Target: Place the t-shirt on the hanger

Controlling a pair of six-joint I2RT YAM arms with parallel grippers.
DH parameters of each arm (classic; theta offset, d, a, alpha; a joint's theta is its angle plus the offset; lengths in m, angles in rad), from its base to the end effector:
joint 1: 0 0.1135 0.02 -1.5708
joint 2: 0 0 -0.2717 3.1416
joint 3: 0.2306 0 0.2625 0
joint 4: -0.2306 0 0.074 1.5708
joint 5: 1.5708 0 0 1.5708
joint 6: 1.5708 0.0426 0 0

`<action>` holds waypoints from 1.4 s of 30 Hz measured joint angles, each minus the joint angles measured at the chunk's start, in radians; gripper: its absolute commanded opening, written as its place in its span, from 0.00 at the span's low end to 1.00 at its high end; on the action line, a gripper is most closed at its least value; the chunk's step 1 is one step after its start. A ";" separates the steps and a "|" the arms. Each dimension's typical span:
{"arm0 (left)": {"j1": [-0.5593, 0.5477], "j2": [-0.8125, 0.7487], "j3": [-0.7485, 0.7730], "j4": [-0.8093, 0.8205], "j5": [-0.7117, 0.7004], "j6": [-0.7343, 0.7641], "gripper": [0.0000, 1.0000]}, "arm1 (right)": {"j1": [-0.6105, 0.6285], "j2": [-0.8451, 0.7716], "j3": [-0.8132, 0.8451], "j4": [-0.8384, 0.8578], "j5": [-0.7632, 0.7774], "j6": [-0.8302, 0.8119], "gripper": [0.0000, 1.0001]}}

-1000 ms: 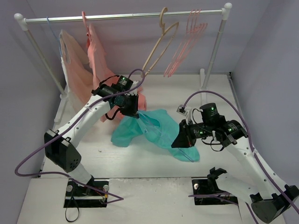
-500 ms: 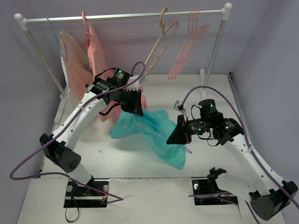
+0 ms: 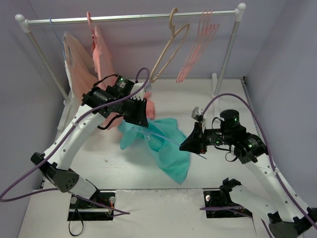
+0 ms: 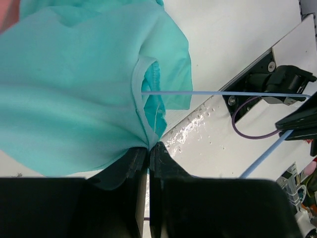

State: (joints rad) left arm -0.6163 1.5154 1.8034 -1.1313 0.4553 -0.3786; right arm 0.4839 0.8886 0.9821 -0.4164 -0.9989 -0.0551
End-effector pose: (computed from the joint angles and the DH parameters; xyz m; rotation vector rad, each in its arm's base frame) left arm 0.2402 -0.1931 0.4311 0.5235 2.4952 -0.9784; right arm 0.1511 0.1199 0.3772 -1.1523 1.5356 1.2264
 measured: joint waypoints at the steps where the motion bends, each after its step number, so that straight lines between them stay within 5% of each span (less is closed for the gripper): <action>1: 0.000 -0.014 -0.003 -0.003 -0.007 0.000 0.06 | 0.000 -0.031 -0.013 0.018 0.006 0.002 0.00; 6: 0.000 -0.055 -0.035 -0.010 -0.019 -0.005 0.06 | 0.000 -0.133 -0.079 0.073 0.015 0.036 0.00; 25: 0.000 -0.227 -0.101 0.031 -0.142 -0.036 0.06 | -0.001 -0.127 -0.181 0.238 0.031 0.154 0.00; 42: 0.002 -0.216 -0.161 0.183 -0.082 -0.097 0.06 | -0.009 -0.098 -0.201 0.404 0.002 0.267 0.00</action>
State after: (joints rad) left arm -0.6144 1.2995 1.6428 -0.9485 0.3733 -0.4759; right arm 0.4747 0.7910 0.7815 -0.0124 -0.9974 0.2115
